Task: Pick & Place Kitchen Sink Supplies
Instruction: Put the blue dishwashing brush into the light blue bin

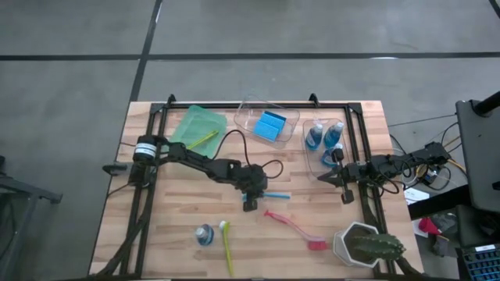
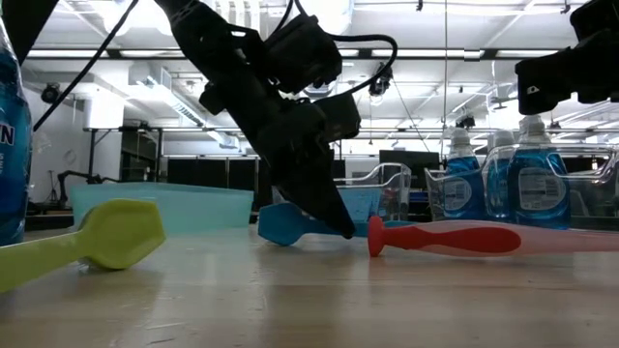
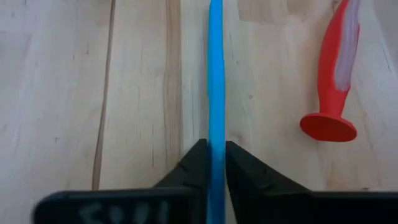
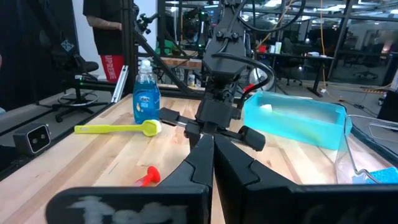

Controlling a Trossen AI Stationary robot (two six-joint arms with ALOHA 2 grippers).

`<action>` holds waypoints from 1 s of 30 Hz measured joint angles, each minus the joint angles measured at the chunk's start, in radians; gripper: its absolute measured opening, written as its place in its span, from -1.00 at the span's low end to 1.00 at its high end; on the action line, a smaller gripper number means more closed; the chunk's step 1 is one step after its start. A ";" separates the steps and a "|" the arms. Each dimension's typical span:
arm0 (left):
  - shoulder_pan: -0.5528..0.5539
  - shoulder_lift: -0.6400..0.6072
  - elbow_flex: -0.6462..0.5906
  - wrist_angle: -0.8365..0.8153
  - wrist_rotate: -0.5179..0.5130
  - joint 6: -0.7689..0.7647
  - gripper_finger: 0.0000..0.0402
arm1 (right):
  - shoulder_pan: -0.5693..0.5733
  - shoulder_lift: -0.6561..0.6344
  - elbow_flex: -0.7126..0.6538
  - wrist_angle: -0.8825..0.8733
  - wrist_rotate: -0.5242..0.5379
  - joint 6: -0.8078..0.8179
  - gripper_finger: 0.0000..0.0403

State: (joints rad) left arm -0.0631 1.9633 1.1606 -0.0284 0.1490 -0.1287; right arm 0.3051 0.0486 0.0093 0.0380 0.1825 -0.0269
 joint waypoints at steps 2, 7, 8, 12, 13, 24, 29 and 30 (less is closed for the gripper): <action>0.000 0.000 0.000 0.000 0.001 0.000 -0.89 | 0.000 0.000 0.000 0.000 0.000 0.000 -0.96; 0.000 0.000 0.000 0.000 0.007 0.001 -0.90 | 0.000 0.000 0.000 0.000 0.000 0.000 -0.96; 0.000 0.000 0.000 -0.001 0.008 0.001 -0.89 | 0.000 0.000 0.000 0.000 0.000 0.000 -0.96; 0.000 -0.016 0.000 -0.006 0.007 0.000 -0.89 | 0.000 0.000 0.000 0.000 0.000 0.000 -0.96; 0.000 -0.022 0.000 -0.004 0.006 -0.005 -0.91 | 0.000 0.000 0.000 0.000 0.000 0.000 -0.96; 0.003 -0.215 0.000 -0.110 -0.055 -0.013 -0.88 | 0.000 0.000 0.000 0.000 0.000 0.000 -0.96; 0.003 -0.335 0.000 -0.256 -0.186 0.007 -0.93 | 0.000 0.000 0.000 0.000 0.000 0.000 -0.96; 0.003 -0.358 0.000 -0.292 -0.218 0.011 -0.93 | 0.000 0.000 0.000 0.000 0.000 0.000 -0.96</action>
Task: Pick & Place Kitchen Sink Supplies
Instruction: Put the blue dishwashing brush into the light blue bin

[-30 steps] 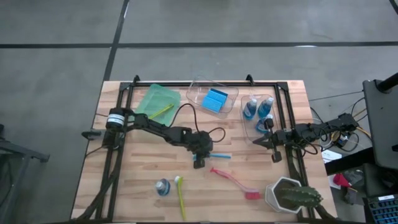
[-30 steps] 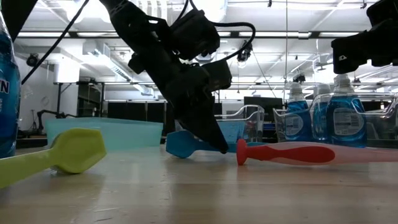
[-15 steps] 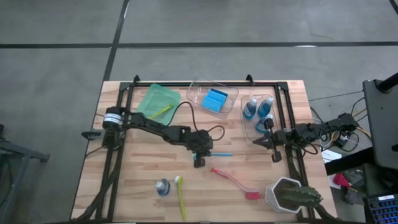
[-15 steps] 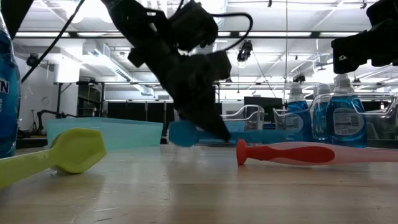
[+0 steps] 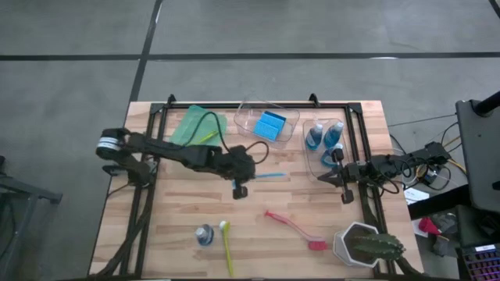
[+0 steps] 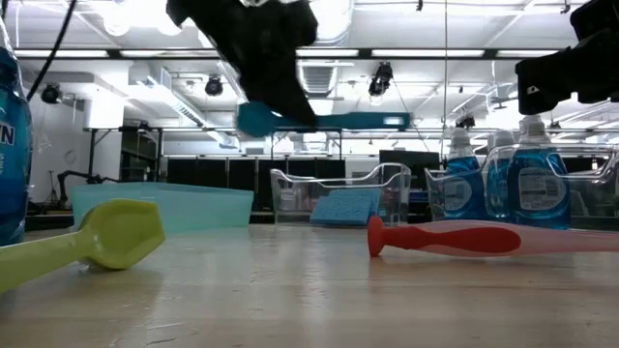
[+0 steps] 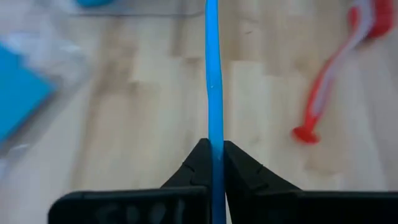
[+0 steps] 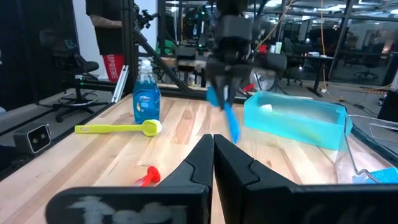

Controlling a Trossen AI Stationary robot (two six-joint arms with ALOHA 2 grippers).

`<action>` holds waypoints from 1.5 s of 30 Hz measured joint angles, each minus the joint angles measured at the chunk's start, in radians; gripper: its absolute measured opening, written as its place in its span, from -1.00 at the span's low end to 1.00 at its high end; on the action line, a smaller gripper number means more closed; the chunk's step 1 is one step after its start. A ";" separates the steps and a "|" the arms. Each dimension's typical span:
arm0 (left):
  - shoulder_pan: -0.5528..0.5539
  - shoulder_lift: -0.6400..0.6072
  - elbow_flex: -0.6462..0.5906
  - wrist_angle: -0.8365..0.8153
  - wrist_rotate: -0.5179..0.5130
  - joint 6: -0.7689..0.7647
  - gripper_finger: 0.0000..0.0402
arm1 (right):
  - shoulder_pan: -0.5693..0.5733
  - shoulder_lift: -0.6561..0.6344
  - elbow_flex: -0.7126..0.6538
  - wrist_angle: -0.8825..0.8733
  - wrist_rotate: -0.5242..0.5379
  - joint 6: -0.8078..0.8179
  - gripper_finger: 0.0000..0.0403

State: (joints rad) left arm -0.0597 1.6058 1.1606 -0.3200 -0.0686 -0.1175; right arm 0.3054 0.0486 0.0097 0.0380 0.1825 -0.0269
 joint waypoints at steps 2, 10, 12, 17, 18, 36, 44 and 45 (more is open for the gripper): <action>0.000 -0.044 -0.001 -0.056 -0.059 0.011 -0.91 | 0.000 -0.001 0.000 0.000 0.000 0.000 -0.96; 0.000 -0.206 -0.002 -0.314 -0.397 0.061 -0.91 | 0.000 -0.001 0.000 0.000 0.000 0.000 -0.96; 0.000 -0.240 -0.003 -0.386 -0.496 0.054 -0.92 | 0.000 0.000 0.000 0.000 0.000 0.000 -0.96; 0.003 -0.307 -0.003 -0.546 -0.670 0.008 -0.88 | 0.000 0.000 0.000 0.000 0.000 0.000 -0.96; 0.005 -0.319 -0.003 -0.580 -0.697 -0.002 -0.88 | 0.000 0.000 0.000 0.000 0.000 0.000 -0.96; 0.195 -0.448 -0.206 -0.710 -0.865 -0.173 -0.91 | 0.000 0.000 0.000 0.000 0.000 0.000 -0.96; 0.315 -0.464 -0.412 -0.440 -0.717 -0.048 -0.85 | 0.000 0.000 0.000 0.000 0.000 0.000 -0.96; 0.334 -0.463 -0.434 -0.405 -0.688 -0.028 -0.84 | 0.000 0.000 0.000 0.000 0.000 0.000 -0.96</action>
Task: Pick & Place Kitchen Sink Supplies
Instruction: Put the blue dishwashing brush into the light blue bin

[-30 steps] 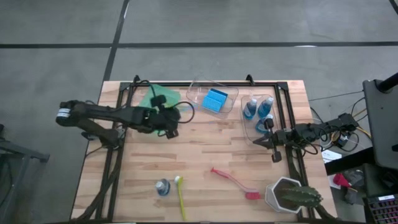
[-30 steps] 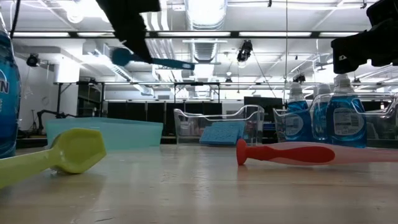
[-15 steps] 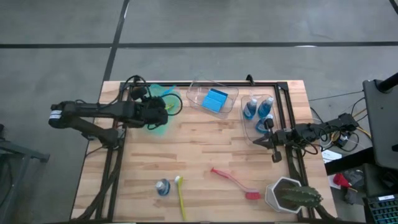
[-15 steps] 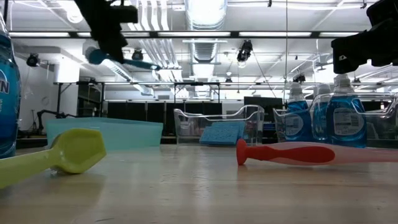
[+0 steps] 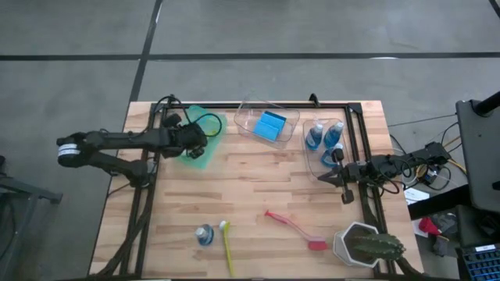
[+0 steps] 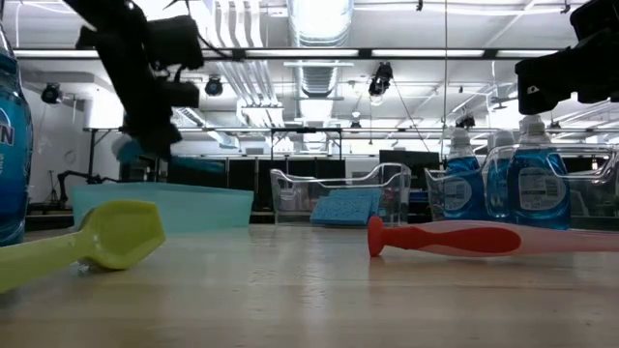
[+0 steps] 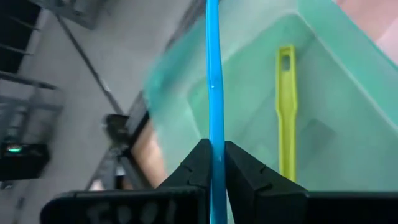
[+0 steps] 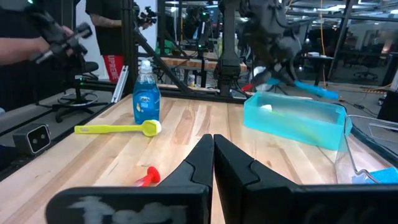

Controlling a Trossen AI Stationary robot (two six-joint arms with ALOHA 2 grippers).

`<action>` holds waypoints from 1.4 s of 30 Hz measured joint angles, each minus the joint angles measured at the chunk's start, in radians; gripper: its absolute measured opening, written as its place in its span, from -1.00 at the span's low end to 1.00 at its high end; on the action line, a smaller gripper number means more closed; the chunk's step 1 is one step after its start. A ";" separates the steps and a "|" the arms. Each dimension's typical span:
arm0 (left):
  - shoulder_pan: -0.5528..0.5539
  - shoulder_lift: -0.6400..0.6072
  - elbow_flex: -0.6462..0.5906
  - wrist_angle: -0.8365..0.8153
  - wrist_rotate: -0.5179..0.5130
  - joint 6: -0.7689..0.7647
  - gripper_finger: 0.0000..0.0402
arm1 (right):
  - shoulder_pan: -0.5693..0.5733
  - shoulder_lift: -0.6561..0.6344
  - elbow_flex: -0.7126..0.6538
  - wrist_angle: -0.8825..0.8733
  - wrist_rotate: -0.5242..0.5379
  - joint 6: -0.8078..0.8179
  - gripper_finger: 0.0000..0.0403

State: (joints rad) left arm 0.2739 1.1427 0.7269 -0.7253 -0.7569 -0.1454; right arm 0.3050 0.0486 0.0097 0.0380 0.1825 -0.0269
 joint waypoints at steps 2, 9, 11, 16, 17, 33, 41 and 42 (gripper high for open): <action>0.036 0.000 -0.038 0.057 0.045 0.016 -0.85 | 0.000 0.000 0.000 0.000 0.000 0.000 -0.96; 0.127 0.001 -0.137 0.189 0.092 0.069 -0.92 | 0.000 0.000 0.000 0.000 0.000 0.000 -0.96; 0.143 0.001 -0.161 0.248 0.125 0.099 -0.89 | 0.000 0.000 0.000 0.000 0.000 0.000 -0.96; 0.158 0.001 -0.205 0.378 0.196 0.176 -0.81 | 0.000 0.000 0.000 0.000 0.000 0.000 -0.96; 0.160 0.001 -0.212 0.396 0.197 0.180 -0.81 | 0.000 0.000 0.000 0.000 0.000 0.000 -0.96; 0.169 0.001 -0.246 0.430 0.269 0.191 -0.81 | 0.000 0.000 0.000 0.000 0.000 0.000 -0.96; 0.173 0.001 -0.246 0.430 0.374 0.184 -0.79 | 0.000 0.000 0.000 0.000 0.000 0.000 -0.96; 0.173 0.001 -0.245 0.430 0.373 0.184 -0.79 | 0.000 0.000 0.000 0.000 0.000 0.000 -0.96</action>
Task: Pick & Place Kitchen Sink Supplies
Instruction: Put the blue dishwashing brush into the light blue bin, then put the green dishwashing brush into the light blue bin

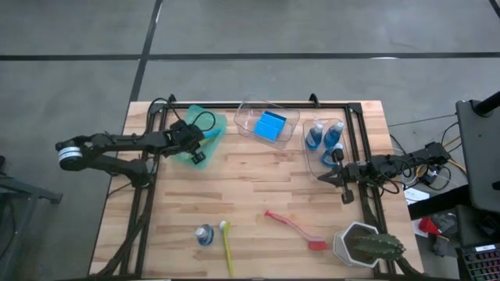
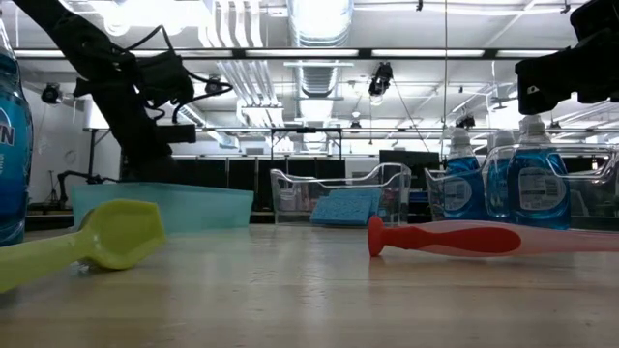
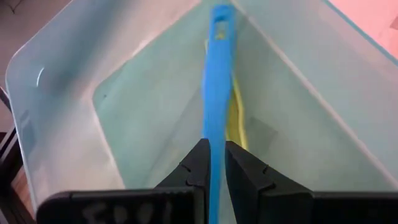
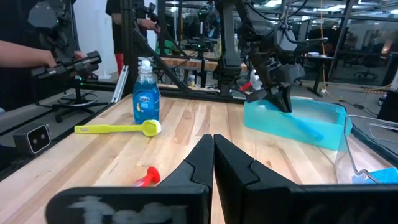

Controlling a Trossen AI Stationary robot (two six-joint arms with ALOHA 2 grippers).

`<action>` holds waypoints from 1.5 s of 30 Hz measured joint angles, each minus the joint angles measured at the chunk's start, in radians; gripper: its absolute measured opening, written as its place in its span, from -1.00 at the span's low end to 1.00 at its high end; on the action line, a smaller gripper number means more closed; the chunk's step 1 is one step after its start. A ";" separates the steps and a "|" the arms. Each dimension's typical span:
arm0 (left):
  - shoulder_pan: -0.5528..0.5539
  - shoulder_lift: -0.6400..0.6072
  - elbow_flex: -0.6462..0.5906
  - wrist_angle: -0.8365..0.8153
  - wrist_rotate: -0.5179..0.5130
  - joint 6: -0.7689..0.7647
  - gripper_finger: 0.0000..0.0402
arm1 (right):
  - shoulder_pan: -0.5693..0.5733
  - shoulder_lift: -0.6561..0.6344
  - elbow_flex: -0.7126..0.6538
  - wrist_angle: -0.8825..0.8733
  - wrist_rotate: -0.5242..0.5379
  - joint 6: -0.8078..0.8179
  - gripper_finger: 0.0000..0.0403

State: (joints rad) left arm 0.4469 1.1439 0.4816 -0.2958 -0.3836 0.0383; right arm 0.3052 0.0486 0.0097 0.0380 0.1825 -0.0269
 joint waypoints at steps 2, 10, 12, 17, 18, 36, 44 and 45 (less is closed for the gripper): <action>0.000 0.000 0.003 0.000 -0.002 -0.005 -0.79 | 0.000 0.000 0.000 0.000 0.000 0.000 -0.96; -0.001 -0.001 0.068 -0.059 -0.010 -0.028 -0.79 | 0.000 0.000 0.000 0.000 0.000 0.000 -0.96; 0.000 -0.002 0.104 -0.110 0.009 -0.042 -0.79 | 0.000 0.000 0.000 0.000 0.000 0.000 -0.96; -0.002 -0.003 0.188 -0.201 0.105 -0.122 -0.79 | 0.000 0.000 0.000 0.000 0.000 0.000 -0.96; -0.003 -0.003 0.201 -0.205 0.135 -0.136 -0.79 | 0.000 0.000 0.000 0.000 0.000 0.000 -0.96; -0.250 -0.003 0.292 -0.074 0.548 -0.146 -0.79 | 0.000 0.000 0.000 0.000 0.000 0.000 -0.96; -0.462 0.004 0.291 0.015 0.466 -0.053 -0.76 | 0.000 0.000 0.000 0.000 0.000 0.000 -0.96; -0.484 0.010 0.291 0.043 0.452 -0.041 -0.73 | 0.000 0.000 0.000 0.000 0.000 0.000 -0.96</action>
State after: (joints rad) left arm -0.0370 1.1538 0.7723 -0.2532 0.0685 -0.0026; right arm 0.3050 0.0486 0.0093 0.0380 0.1825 -0.0269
